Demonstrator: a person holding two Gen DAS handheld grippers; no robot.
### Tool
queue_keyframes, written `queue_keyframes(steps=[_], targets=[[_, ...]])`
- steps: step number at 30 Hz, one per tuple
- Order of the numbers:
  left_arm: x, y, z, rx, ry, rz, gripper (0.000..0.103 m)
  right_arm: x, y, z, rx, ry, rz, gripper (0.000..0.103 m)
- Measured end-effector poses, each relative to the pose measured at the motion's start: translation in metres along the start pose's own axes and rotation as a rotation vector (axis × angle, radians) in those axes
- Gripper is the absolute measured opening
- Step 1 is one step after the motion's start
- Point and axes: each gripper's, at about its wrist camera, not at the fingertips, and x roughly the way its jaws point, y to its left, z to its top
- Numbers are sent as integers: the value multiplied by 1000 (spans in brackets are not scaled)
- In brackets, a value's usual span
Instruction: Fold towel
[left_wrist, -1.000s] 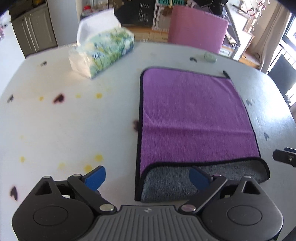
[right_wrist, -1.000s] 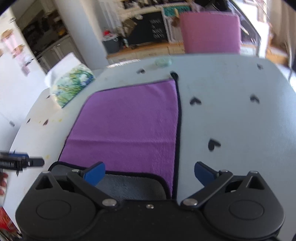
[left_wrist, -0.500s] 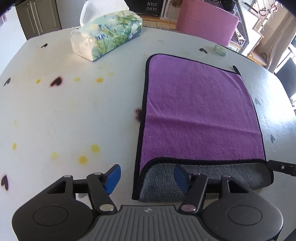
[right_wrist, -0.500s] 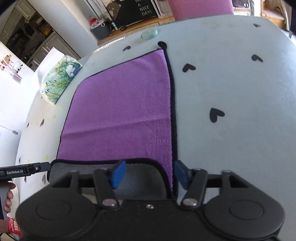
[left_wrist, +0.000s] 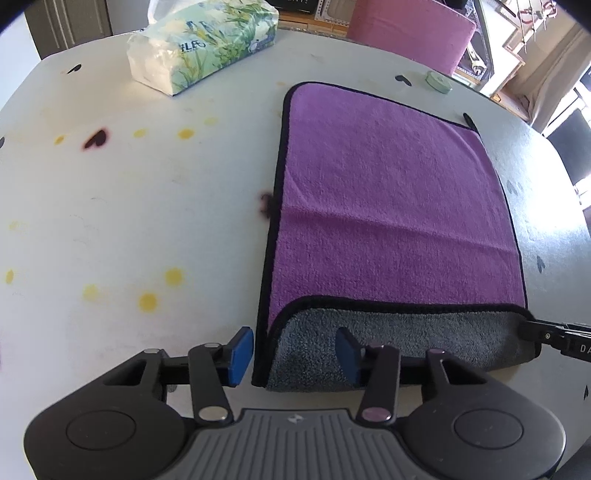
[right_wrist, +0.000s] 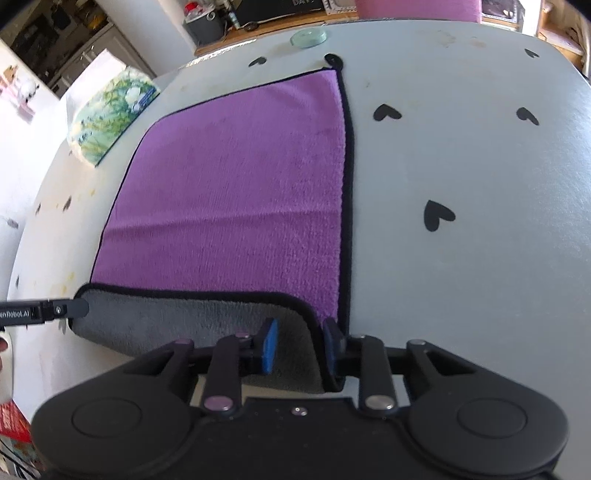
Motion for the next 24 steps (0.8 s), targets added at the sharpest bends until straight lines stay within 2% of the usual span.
queue_keyframes(steps=[3, 9, 13, 14, 17, 24], targets=[[2, 1, 0, -2, 15, 2, 48, 1, 4, -1, -40, 14, -9, 20], [3, -1, 0, 16, 20, 6, 26, 1, 6, -1, -79, 22, -23, 12], [4, -5, -3, 54, 26, 22, 4, 0, 9, -2, -90, 24, -27, 8], [3, -6, -3, 69, 16, 34, 4, -1, 11, -2, -103, 22, -31, 4], [-2, -8, -3, 91, -6, 43, 4, -5, 17, -3, -151, 0, -41, 4], [-26, -7, 3, 74, -78, 35, 4, -23, 23, 1, -177, -71, -39, 4]])
